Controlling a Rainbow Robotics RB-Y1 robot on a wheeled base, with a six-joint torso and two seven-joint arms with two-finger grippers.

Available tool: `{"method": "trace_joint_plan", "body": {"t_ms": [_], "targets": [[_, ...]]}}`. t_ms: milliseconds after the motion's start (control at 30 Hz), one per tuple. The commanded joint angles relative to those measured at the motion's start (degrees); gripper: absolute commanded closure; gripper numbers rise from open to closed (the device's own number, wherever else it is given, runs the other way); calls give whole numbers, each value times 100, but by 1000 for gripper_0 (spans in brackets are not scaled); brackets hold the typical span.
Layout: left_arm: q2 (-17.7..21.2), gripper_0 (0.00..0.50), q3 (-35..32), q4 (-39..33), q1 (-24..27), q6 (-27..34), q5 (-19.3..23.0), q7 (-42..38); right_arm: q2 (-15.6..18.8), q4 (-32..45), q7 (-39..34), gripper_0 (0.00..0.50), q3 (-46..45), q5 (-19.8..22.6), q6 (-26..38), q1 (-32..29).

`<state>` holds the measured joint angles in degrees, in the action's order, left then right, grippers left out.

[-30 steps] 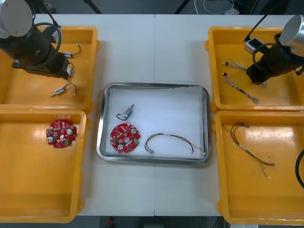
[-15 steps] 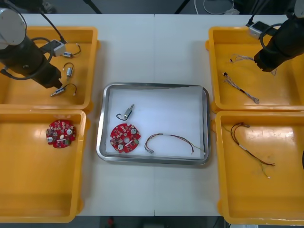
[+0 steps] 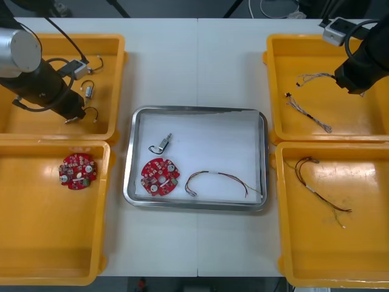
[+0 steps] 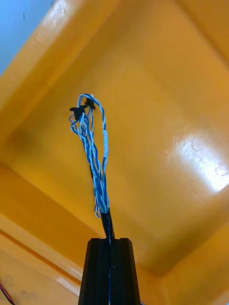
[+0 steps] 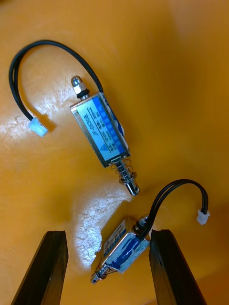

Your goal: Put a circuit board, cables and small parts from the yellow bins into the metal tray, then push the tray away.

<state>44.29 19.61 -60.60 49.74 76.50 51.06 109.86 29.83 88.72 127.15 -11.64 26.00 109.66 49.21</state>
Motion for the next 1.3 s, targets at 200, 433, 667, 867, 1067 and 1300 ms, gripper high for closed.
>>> {"method": "trace_joint_plan", "body": {"t_ms": [200,433,667,867,1067,1300], "targets": [[168,0,60,-5,-16,-144,159,255,295,1728,-1122,500,1252,871,34,-368],[168,0,184,-14,-227,-443,203,264,286,2387,-1658,500,2166,1276,34,-359],[168,0,184,-5,-333,-461,220,264,137,2501,-1720,500,2755,1408,34,-359],[168,55,184,-5,-430,-531,247,273,-136,2493,-1737,500,3308,1399,-270,-359],[168,500,184,-14,-456,-566,247,264,-276,2378,-1728,500,3968,1205,-762,-359],[176,500,87,-14,-447,-575,264,176,-311,2080,-1640,500,4732,819,-1386,-359]]}}
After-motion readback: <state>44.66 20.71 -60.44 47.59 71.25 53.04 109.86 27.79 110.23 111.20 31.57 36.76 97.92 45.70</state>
